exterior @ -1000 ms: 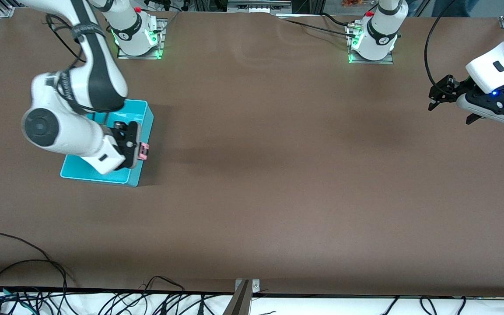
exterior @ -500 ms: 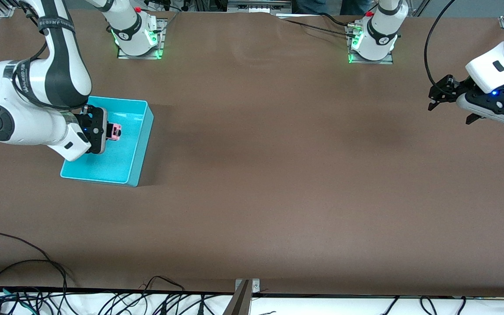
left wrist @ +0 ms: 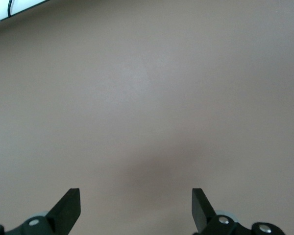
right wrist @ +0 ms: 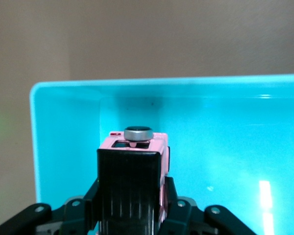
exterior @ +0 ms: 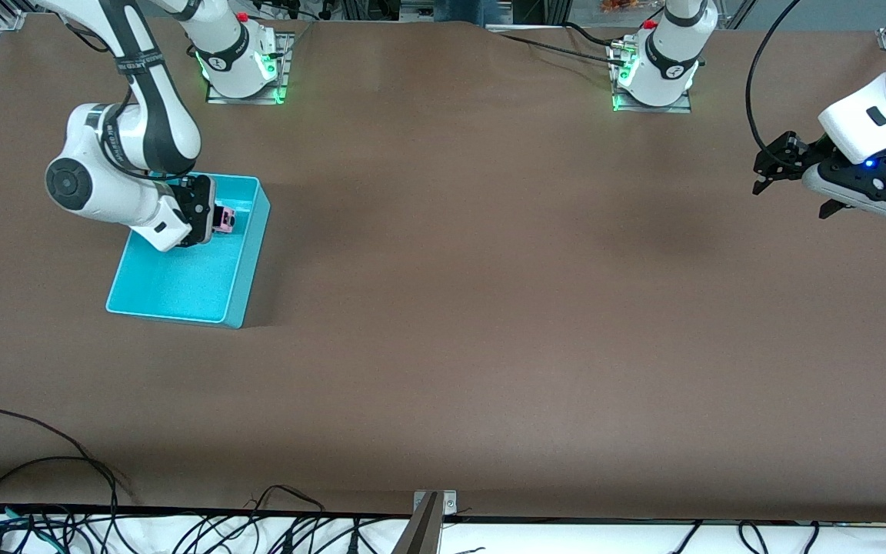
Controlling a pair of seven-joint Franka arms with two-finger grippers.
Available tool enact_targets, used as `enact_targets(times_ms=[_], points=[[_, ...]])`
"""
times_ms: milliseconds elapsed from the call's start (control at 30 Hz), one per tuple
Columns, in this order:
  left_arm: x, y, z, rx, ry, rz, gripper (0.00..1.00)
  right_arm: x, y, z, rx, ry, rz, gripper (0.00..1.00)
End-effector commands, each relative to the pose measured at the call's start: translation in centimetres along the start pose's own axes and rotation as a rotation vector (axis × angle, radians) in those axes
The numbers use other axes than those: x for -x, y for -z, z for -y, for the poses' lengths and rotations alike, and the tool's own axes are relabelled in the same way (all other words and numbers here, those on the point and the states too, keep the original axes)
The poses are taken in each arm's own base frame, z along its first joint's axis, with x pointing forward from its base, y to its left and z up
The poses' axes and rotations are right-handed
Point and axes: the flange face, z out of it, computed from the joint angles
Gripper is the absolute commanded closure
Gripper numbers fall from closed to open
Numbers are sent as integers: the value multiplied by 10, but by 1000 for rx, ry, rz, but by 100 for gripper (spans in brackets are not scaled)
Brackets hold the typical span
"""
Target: Wind and store pink jeep toy
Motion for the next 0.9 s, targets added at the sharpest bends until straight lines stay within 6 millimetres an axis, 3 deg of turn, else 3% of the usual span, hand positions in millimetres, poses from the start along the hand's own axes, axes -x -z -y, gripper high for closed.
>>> enact_targets(times_ms=[0, 100, 267, 333, 367, 633, 867], points=[[-3, 6, 1, -4, 5, 4, 0, 5, -16, 20, 42, 9, -36, 81], [-3, 6, 1, -4, 5, 4, 0, 6, -23, 19, 50, 23, -30, 77], [-3, 6, 1, -4, 5, 4, 0, 6, -25, 18, 49, 19, -29, 45], [-3, 6, 1, -4, 7, 4, 0, 6, -24, 17, 49, 17, -31, 26], [-3, 6, 1, -4, 5, 4, 0, 7, -24, 17, 49, 12, -36, 0], [-3, 6, 1, -4, 5, 4, 0, 3, -11, 11, 70, -8, -67, 0], [-3, 6, 1, -4, 7, 4, 0, -12, 55, -19, 180, -11, -104, 0]])
